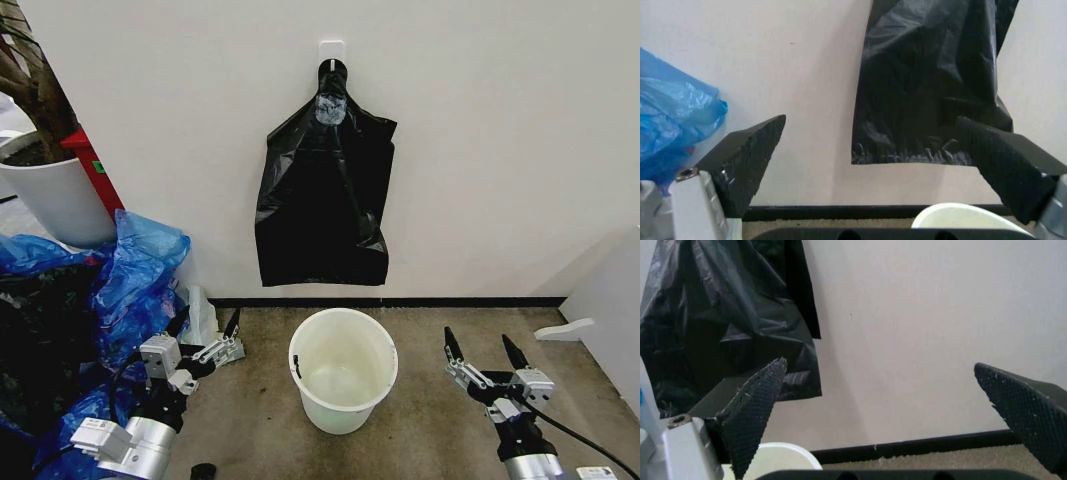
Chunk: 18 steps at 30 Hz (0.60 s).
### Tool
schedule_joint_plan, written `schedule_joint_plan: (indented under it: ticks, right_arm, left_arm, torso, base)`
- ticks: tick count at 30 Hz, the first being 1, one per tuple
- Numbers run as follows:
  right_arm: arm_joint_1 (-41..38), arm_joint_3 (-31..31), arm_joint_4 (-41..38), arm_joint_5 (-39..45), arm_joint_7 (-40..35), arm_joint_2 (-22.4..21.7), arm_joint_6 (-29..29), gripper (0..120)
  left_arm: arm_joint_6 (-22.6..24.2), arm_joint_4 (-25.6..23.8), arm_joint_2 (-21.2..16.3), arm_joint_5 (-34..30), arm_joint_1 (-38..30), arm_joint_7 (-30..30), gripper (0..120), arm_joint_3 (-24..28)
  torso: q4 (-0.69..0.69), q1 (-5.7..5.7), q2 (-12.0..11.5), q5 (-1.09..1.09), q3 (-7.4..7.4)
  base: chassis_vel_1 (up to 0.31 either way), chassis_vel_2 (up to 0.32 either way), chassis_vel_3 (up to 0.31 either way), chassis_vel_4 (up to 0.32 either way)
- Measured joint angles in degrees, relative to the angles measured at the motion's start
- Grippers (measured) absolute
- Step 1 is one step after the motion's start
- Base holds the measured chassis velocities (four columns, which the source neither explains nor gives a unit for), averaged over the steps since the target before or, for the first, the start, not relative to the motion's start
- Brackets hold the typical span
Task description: Place the garbage bag over the trash bin.
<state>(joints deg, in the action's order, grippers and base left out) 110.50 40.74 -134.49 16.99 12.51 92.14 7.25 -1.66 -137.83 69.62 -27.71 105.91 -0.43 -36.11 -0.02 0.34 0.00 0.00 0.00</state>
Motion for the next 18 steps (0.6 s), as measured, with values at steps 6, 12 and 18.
schedule_joint_plan:
  ticks: [6, 12, 18]
  right_arm:
    - [-0.2, -0.1, 0.0, 0.0, -0.6, 0.0, -0.1, 100]
    - [-0.4, -0.4, -0.2, 0.0, -0.8, 0.0, -0.3, 100]
    - [-0.4, -0.4, -0.4, 0.2, -0.8, 0.0, -0.4, 100]
  left_arm:
    - [-0.1, 0.3, 0.0, 0.0, -0.3, 0.0, 100, 0.0]
    - [-0.2, 0.3, 0.1, -0.1, -0.4, 0.0, 100, -0.1]
    - [-0.3, 0.5, 0.1, -0.1, -0.6, 0.0, 100, -0.2]
  torso:
    - [0.0, 0.0, 0.0, 0.0, 0.0]
    - [0.0, 0.0, 0.0, 0.0, 0.0]
    - [0.0, 0.0, 0.0, 0.0, 0.0]
  base:
    - [0.0, 0.0, 0.0, 0.0]
    - [0.0, 0.0, 0.0, 0.0]
    - [0.0, 0.0, 0.0, 0.0]
